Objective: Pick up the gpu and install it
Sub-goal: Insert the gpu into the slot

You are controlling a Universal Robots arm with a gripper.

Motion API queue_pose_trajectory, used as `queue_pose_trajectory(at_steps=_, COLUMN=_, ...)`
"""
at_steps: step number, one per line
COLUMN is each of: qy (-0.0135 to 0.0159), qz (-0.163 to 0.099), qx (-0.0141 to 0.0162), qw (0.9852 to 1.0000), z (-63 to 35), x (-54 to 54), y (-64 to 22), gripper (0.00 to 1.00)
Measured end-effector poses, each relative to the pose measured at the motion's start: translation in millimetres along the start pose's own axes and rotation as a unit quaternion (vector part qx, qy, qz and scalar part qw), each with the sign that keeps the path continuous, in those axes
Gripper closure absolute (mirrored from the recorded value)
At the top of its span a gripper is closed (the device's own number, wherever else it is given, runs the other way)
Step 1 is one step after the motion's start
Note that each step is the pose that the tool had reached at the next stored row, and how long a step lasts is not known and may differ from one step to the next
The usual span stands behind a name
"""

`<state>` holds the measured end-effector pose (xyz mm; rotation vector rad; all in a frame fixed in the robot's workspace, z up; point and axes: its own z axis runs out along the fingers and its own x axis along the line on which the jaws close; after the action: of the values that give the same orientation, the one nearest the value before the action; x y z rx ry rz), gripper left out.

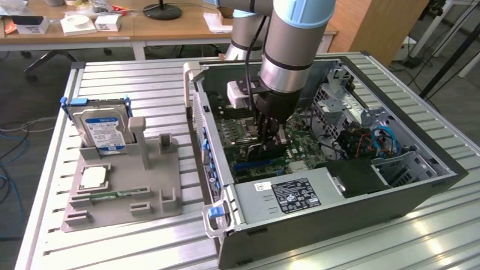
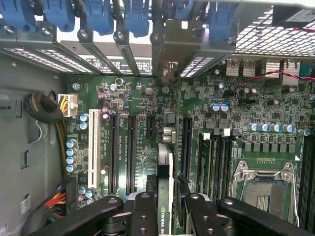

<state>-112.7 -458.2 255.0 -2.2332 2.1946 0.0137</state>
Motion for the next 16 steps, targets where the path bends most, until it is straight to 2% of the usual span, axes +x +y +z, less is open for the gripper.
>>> queue_pose_trajectory(at_steps=16, qy=0.0000, qz=0.000, qx=0.0004, qw=1.0000, z=0.7, x=0.1, y=0.3, gripper=0.73)
